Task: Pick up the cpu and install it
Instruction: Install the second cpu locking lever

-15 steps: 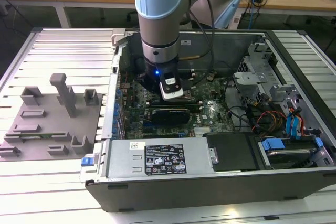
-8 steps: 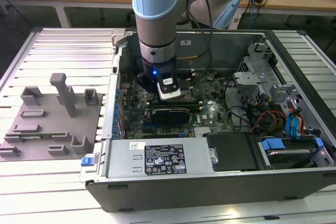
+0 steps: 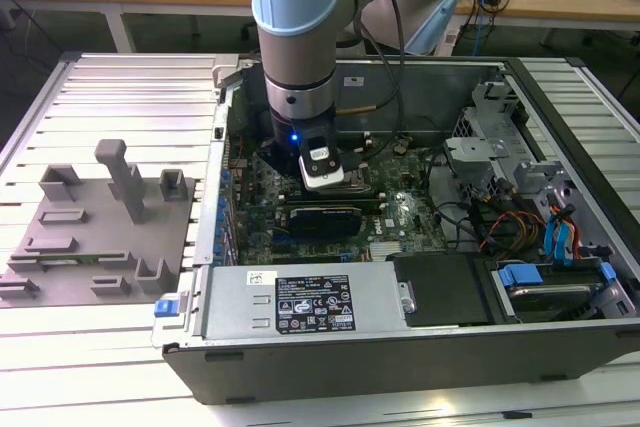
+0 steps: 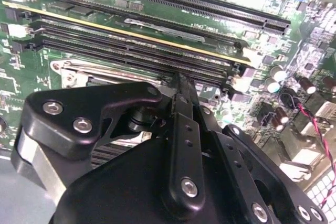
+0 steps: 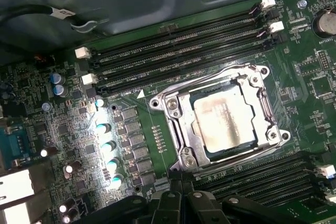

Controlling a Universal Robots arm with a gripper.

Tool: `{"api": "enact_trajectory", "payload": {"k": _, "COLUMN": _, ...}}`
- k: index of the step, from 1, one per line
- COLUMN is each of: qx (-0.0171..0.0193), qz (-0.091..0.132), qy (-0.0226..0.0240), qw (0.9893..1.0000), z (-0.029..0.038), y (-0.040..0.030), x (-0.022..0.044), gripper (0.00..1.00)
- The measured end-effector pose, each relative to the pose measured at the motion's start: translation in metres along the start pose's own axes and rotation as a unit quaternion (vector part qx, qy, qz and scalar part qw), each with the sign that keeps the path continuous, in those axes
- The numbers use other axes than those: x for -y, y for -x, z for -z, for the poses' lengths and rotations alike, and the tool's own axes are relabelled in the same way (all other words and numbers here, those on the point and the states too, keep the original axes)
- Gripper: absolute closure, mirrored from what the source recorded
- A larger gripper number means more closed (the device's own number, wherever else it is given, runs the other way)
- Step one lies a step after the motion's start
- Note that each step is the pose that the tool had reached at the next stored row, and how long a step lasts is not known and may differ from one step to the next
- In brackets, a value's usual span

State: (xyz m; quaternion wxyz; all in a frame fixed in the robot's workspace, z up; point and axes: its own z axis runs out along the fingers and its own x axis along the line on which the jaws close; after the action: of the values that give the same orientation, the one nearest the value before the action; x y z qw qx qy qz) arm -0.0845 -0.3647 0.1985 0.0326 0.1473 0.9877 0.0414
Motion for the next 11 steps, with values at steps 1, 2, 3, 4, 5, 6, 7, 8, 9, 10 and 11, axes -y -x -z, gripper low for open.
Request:
{"api": "enact_trajectory", "payload": {"k": 1, "qx": 0.0, "qz": 0.0, "qy": 0.0001, "qw": 1.0, "z": 0.0, "y": -0.0001, "x": -0.0002, "gripper": 0.89}}
{"api": "enact_trajectory", "payload": {"k": 2, "qx": -0.0001, "qz": 0.0, "qy": 0.0001, "qw": 1.0, "z": 0.0, "y": -0.0002, "x": -0.0004, "gripper": 0.89}}
{"api": "enact_trajectory", "payload": {"k": 3, "qx": 0.0, "qz": 0.0, "qy": 0.0002, "qw": 1.0, "z": -0.0001, "y": -0.0002, "x": -0.0007, "gripper": 0.89}}
{"api": "enact_trajectory", "payload": {"k": 4, "qx": -0.0001, "qz": 0.0, "qy": 0.0003, "qw": 1.0, "z": -0.0002, "y": -0.0003, "x": -0.0009, "gripper": 0.89}}
{"api": "enact_trajectory", "payload": {"k": 5, "qx": -0.0001, "qz": 0.0, "qy": 0.0002, "qw": 1.0, "z": -0.0002, "y": -0.0004, "x": -0.0011, "gripper": 0.89}}
{"api": "enact_trajectory", "payload": {"k": 6, "qx": -0.0001, "qz": 0.0, "qy": 0.0003, "qw": 1.0, "z": -0.0002, "y": -0.0004, "x": -0.0014, "gripper": 0.89}}
{"api": "enact_trajectory", "payload": {"k": 7, "qx": 0.0, "qz": 0.0, "qy": 0.0002, "qw": 1.0, "z": -0.0003, "y": -0.0005, "x": -0.0019, "gripper": 0.89}}
{"api": "enact_trajectory", "payload": {"k": 8, "qx": 0.0, "qz": 0.0, "qy": 0.0003, "qw": 1.0, "z": -0.0003, "y": -0.0006, "x": -0.0023, "gripper": 0.89}}
{"api": "enact_trajectory", "payload": {"k": 9, "qx": 0.0, "qz": 0.0, "qy": 0.0003, "qw": 1.0, "z": -0.0003, "y": -0.0005, "x": -0.0026, "gripper": 0.89}}
{"api": "enact_trajectory", "payload": {"k": 10, "qx": -0.0001, "qz": 0.0, "qy": 0.0002, "qw": 1.0, "z": -0.0003, "y": -0.0005, "x": -0.0027, "gripper": 0.89}}
{"api": "enact_trajectory", "payload": {"k": 11, "qx": 0.0, "qz": 0.0, "qy": 0.0002, "qw": 1.0, "z": -0.0002, "y": -0.0006, "x": -0.0029, "gripper": 0.89}}
